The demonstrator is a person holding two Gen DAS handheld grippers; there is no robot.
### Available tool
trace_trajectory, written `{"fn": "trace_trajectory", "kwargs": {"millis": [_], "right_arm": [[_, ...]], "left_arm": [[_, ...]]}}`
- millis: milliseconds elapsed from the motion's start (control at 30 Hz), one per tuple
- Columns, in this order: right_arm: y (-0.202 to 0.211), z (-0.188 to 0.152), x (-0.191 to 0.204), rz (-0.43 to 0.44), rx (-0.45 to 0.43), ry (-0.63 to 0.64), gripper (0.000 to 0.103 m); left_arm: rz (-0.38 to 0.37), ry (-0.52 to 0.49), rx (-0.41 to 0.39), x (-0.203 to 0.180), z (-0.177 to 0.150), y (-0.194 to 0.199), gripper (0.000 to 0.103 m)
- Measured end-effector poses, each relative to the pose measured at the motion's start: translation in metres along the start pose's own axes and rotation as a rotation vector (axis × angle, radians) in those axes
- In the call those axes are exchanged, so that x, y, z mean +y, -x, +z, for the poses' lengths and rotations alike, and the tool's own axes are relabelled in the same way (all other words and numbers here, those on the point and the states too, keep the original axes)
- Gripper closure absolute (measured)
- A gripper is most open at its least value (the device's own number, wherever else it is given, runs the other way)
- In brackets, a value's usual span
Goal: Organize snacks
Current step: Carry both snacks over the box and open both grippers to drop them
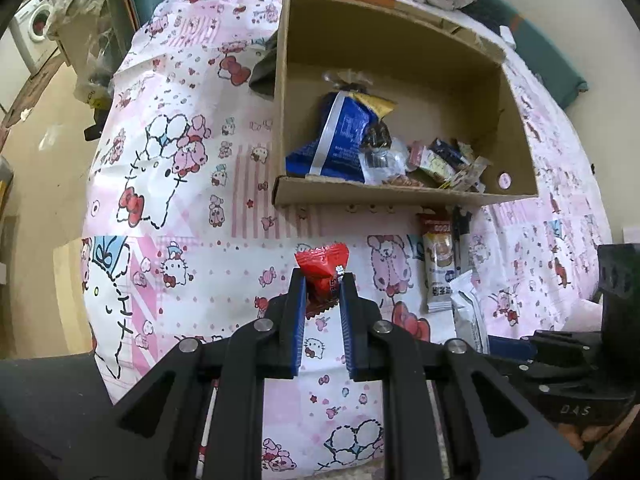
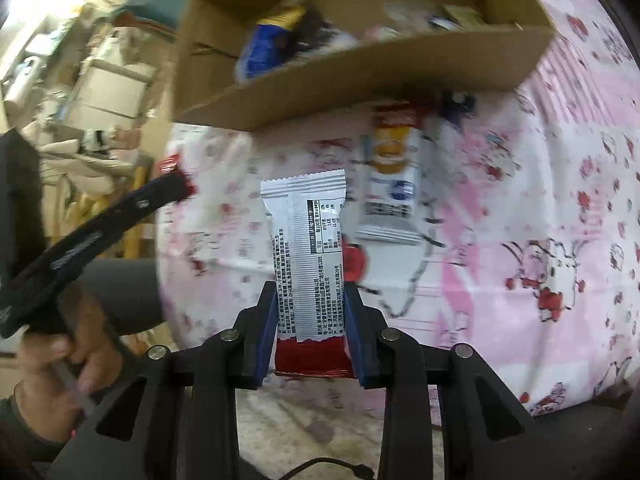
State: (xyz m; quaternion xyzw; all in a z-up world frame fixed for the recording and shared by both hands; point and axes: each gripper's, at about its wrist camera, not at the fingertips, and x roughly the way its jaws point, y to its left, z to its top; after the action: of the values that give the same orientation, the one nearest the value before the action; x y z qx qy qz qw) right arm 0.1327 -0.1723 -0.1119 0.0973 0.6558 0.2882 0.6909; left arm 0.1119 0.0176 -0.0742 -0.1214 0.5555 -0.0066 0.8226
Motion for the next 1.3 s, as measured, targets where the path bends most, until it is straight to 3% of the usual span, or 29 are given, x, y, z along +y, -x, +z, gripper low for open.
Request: {"fn": "trace_trajectory", "kwargs": {"millis": [200,400,533,700,900,1100,1133,1233,1300], "right_arm": [[0.028,0.007,0.012,0.052,-0.112,0.026,0.070],[0.073,0.033,-0.005,0.065,-0.249,-0.015,0.070],[0.096,0.050,-0.015,0.087,-0.334,-0.043,0.070],[0.114,0.068,-0.025,0.080,-0.420,-0.080,0.070],[0.127,0.094,-0.026,0.062,-0.461,-0.082,0.070],[0.126,0.101,-0.045,-0.020,-0.571,-0.059,0.070],[0.119,0.100,-0.052,-0.052,-0.563,-0.087,0.070],[0.102,0.105,-0.070,-0.029,-0.503,-0.169,0.070],[0.089,0.111,-0.067,-0.121,-0.448,-0.134,0.070]], "left_arm": [[0.008,-0.030,-0.042,-0.005,0.003,0.021,0.090],[-0.005,-0.011,-0.134,-0.007,0.022,0.040,0.090],[-0.004,-0.032,-0.145,-0.011,0.039,0.044,0.090],[-0.005,-0.040,-0.163,-0.015,0.065,0.044,0.090],[-0.022,-0.055,-0.176,-0.022,0.100,0.040,0.090],[-0.039,-0.063,-0.209,-0.012,0.105,0.016,0.090],[-0.034,-0.049,-0.186,-0.009,0.105,0.008,0.090],[-0.067,-0.006,-0.133,-0.007,0.108,-0.009,0.090],[-0.016,-0.048,-0.140,-0.015,0.109,-0.012,0.090]]}}
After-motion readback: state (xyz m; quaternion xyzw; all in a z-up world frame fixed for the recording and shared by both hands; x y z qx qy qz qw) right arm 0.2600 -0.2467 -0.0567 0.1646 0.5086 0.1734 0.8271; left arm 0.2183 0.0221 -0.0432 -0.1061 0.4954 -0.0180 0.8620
